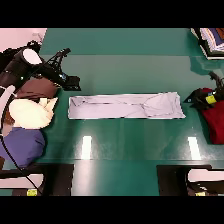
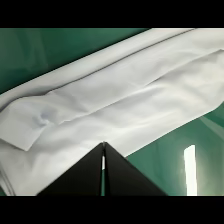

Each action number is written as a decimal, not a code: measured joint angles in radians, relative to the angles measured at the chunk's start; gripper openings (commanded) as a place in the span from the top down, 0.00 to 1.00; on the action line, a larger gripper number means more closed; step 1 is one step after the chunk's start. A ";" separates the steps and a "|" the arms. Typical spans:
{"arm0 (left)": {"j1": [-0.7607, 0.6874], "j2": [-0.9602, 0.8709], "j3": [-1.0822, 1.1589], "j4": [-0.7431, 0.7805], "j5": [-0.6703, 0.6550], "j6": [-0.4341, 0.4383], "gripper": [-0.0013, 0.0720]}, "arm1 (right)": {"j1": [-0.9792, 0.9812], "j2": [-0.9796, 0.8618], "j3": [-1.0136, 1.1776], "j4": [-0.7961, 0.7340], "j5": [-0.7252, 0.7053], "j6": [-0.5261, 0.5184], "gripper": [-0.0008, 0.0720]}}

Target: Fold the shirts.

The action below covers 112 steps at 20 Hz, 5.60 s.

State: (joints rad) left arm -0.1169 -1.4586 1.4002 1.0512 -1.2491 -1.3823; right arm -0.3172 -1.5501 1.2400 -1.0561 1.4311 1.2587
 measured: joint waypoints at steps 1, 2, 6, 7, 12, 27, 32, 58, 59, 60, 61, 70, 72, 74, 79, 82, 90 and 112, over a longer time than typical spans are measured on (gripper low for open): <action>0.000 0.000 0.001 -0.011 0.000 0.000 0.94 | -0.014 -0.017 -0.016 0.021 0.000 -0.021 0.19; 0.000 0.000 0.002 -0.020 0.001 -0.001 0.94 | -0.025 -0.038 -0.031 0.051 -0.001 -0.045 0.19; 0.000 0.000 0.002 -0.040 0.000 -0.007 0.96 | -0.020 -0.113 -0.057 0.172 -0.019 -0.099 0.19; 0.000 0.000 0.002 -0.041 0.000 -0.009 0.95 | -0.008 -0.126 -0.058 0.197 -0.025 -0.110 0.20; -0.040 -0.012 0.003 -0.047 0.005 -0.023 0.95 | 0.056 -0.161 -0.053 0.244 -0.075 -0.161 0.68; -0.418 -0.377 0.195 -0.108 0.230 -0.068 0.95 | 0.290 0.003 0.309 0.279 0.124 -0.034 0.98; -0.451 -0.448 0.243 -0.111 0.242 -0.083 0.95 | 0.442 0.035 0.479 0.298 0.137 0.040 0.98; -0.040 -0.017 0.272 0.319 -0.091 -0.079 0.95 | 1.014 -0.137 0.635 0.306 -0.204 0.010 0.50; -0.018 -0.002 0.272 0.319 -0.095 -0.078 0.95 | 1.058 -0.170 0.635 0.307 -0.260 -0.010 0.25; 0.005 0.015 0.272 0.324 -0.095 -0.078 0.95 | 1.102 -0.204 0.635 0.306 -0.315 -0.031 0.16; 0.023 0.027 0.272 0.327 -0.096 -0.078 0.95 | 1.140 -0.233 0.635 0.306 -0.362 -0.046 0.16; 0.064 0.064 0.272 0.322 -0.114 -0.076 0.95 | 1.089 -0.208 0.592 0.051 -0.250 0.030 0.20; 0.066 0.065 0.272 0.308 -0.118 -0.076 0.95 | 1.014 -0.167 0.509 0.000 -0.195 0.064 0.20; 0.066 0.066 0.272 0.285 -0.119 -0.076 0.95 | 0.933 -0.126 0.396 -0.031 -0.174 0.085 0.20; 0.066 0.066 0.272 0.235 -0.111 -0.076 0.95 | 0.752 -0.103 0.141 0.108 -0.227 0.124 0.20; 0.066 0.066 0.272 0.213 -0.100 -0.076 0.95 | 0.717 -0.161 0.077 0.294 -0.257 0.067 0.20; 0.066 0.066 0.272 0.192 -0.093 -0.076 0.95 | 0.848 -0.369 0.224 0.528 -0.284 0.001 0.83; -0.243 0.066 0.272 0.088 0.055 -0.077 0.95 | -0.018 -0.033 0.545 0.123 -0.120 0.069 0.98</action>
State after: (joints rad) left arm -0.3599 -1.3930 1.6722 1.1393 -1.1938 -1.4593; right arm -0.3351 -1.5833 1.7847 -0.9329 1.3109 1.3281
